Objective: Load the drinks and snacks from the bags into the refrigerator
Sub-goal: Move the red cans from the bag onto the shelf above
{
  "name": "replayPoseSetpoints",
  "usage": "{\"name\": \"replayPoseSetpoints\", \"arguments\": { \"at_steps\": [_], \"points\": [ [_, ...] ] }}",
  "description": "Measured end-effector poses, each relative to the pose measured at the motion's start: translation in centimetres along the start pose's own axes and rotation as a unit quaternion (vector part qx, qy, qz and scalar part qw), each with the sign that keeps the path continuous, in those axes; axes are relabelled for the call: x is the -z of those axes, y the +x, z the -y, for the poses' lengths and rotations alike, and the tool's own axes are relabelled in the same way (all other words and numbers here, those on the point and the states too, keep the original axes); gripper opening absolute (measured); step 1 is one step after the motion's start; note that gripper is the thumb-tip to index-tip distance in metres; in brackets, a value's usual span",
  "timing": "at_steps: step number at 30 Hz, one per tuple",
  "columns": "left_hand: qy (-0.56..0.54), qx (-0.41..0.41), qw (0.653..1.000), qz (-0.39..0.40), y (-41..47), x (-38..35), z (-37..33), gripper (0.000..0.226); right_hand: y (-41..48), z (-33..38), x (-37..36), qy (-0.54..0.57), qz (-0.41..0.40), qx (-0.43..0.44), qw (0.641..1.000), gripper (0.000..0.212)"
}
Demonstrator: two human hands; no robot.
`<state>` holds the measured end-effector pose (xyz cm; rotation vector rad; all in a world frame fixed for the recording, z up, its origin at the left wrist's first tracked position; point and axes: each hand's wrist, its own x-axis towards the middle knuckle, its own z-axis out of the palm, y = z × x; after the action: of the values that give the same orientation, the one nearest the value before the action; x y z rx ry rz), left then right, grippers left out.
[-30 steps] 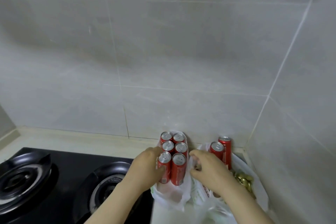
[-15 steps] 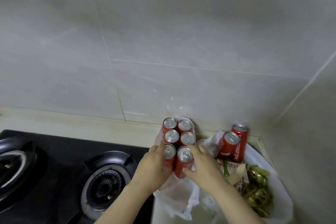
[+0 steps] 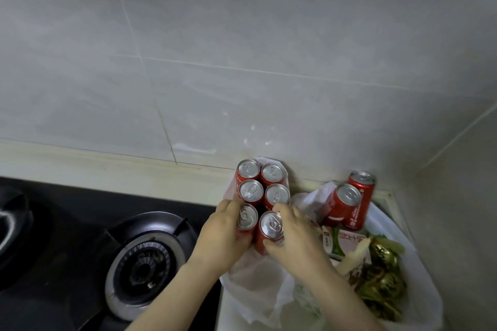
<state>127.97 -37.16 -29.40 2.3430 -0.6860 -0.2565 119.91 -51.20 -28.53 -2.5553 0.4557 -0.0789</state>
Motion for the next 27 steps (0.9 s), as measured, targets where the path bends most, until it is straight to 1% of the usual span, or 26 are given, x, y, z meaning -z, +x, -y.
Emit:
{"name": "replayPoseSetpoints", "arguments": {
  "at_steps": [5,11,14,16,20,24,27],
  "points": [
    [-0.021,0.002,1.0,-0.001,-0.3,0.1,0.5,0.045,-0.5,-0.8,-1.3,0.045,0.0,-0.022,0.999,0.043],
    [-0.066,0.02,0.996,0.051,-1.3,0.1,1.0,0.054,-0.6,-1.4,-1.8,0.06,-0.001,-0.021,0.998,0.042],
    [-0.057,0.017,0.997,0.057,-1.1,0.2,0.6,0.068,-0.5,-1.4,-1.7,0.068,-0.005,-0.027,0.997,0.046],
    [-0.049,0.011,0.997,0.061,-0.9,0.2,0.5,0.072,-0.5,-1.5,-1.7,0.068,0.0,-0.029,0.997,0.048],
    [-0.04,0.002,0.997,0.059,-1.0,0.1,0.7,0.086,-0.5,-1.8,-2.2,0.06,0.012,-0.03,0.998,0.041],
    [-0.062,0.012,0.997,0.052,-1.3,0.0,0.9,0.083,-0.7,-1.8,-2.6,0.061,0.01,-0.044,0.997,0.039],
    [-0.084,0.029,0.995,0.052,-1.5,0.2,0.9,0.063,-0.8,-1.7,-2.0,0.046,0.001,-0.053,0.998,0.035]
  ]
}}
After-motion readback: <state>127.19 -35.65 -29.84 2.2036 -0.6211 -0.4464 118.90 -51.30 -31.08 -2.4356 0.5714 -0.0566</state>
